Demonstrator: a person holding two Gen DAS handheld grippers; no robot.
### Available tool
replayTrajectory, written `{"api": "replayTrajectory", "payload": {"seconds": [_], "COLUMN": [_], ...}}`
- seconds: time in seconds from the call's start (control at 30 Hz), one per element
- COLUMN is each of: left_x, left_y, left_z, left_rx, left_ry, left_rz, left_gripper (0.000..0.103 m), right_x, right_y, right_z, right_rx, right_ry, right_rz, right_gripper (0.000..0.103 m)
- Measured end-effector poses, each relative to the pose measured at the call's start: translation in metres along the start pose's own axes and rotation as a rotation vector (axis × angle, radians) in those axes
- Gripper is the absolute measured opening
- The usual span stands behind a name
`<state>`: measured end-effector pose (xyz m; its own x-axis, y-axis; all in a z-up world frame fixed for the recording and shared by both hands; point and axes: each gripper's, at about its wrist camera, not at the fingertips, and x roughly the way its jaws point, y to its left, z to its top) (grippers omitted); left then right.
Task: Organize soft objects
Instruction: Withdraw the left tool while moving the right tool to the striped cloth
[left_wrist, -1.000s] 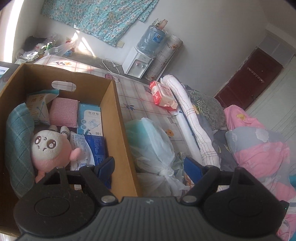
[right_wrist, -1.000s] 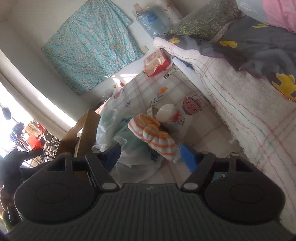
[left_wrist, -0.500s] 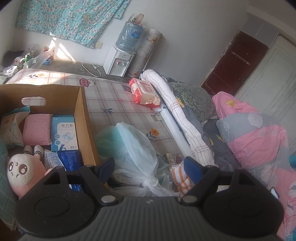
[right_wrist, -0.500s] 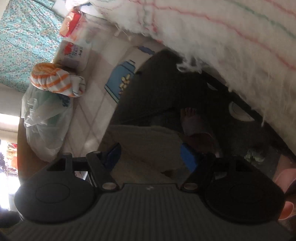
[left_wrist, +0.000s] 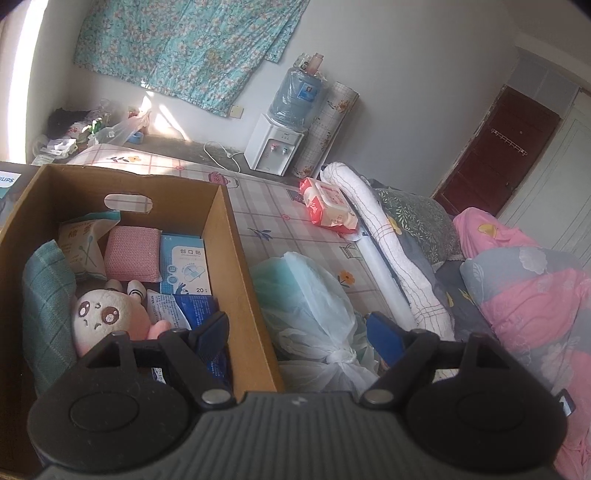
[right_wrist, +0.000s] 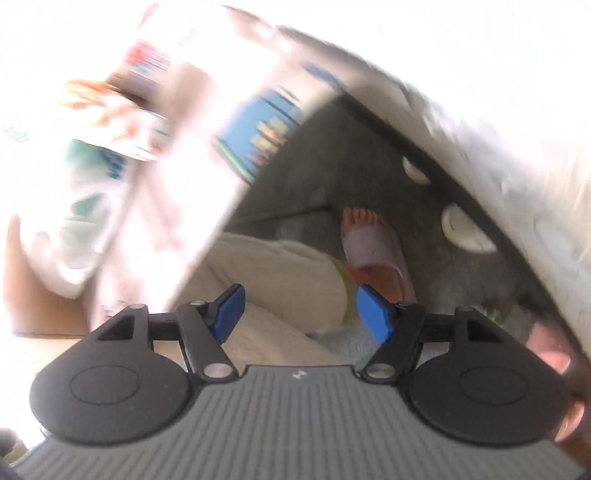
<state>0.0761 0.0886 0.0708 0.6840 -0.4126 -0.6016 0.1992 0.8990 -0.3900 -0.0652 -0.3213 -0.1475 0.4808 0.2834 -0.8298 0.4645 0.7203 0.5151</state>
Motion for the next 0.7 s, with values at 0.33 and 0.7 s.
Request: {"api": "replayTrajectory", "payload": {"seconds": [0.33, 0.7], "left_x": [-0.011, 0.044], "left_y": [-0.003, -0.092], "left_z": [-0.014, -0.069], "left_rx": [0.024, 0.199], "left_ry": [-0.048, 0.013], "left_rz": [0.027, -0.08], "left_gripper": [0.089, 0.088], "right_x": [-0.08, -0.051], "right_y": [0.07, 0.111], "right_z": [0.04, 0.09], "right_rx": [-0.191, -0.291], "right_ry": [-0.287, -0.277], "right_rz": [0.15, 0.282], "right_gripper": [0.069, 0.069]}}
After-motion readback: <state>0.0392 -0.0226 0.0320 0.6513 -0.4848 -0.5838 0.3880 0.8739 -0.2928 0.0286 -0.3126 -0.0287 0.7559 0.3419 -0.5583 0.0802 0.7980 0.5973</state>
